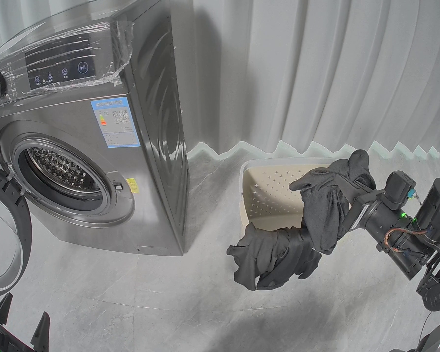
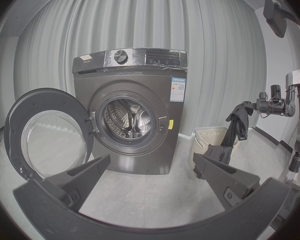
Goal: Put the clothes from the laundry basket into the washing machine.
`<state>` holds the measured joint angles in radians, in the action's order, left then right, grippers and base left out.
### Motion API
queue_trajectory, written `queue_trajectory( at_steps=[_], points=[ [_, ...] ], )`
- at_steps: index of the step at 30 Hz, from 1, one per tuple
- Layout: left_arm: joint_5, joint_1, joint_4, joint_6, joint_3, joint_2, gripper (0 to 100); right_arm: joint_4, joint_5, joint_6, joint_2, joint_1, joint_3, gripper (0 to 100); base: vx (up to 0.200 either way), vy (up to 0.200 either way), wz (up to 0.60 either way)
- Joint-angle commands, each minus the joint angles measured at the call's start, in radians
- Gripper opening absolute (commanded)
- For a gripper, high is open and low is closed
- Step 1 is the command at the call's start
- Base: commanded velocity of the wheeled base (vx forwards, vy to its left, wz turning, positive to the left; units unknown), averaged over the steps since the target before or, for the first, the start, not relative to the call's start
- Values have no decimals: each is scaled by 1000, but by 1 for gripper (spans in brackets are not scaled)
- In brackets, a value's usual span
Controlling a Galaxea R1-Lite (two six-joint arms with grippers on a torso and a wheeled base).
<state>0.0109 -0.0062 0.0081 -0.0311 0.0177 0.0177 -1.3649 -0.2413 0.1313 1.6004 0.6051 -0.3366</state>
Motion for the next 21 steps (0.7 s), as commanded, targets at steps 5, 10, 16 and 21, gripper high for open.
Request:
queue_trajectory(
  at_steps=[5, 10, 16, 21],
  points=[
    [0, 0, 0, 0, -15, -18, 100, 0, 4, -1, 7, 2, -10, 0, 0, 200, 0],
    [0, 0, 0, 0, -15, -18, 100, -2, 14, 1, 10, 1, -5, 0, 0, 200, 0],
    [0, 0, 0, -1, -15, -18, 100, -2, 14, 1, 15, 1, -10, 0, 0, 200, 0],
    [0, 0, 0, -1, -15, -18, 100, -3, 14, 1, 15, 2, -9, 0, 0, 200, 0]
  ],
)
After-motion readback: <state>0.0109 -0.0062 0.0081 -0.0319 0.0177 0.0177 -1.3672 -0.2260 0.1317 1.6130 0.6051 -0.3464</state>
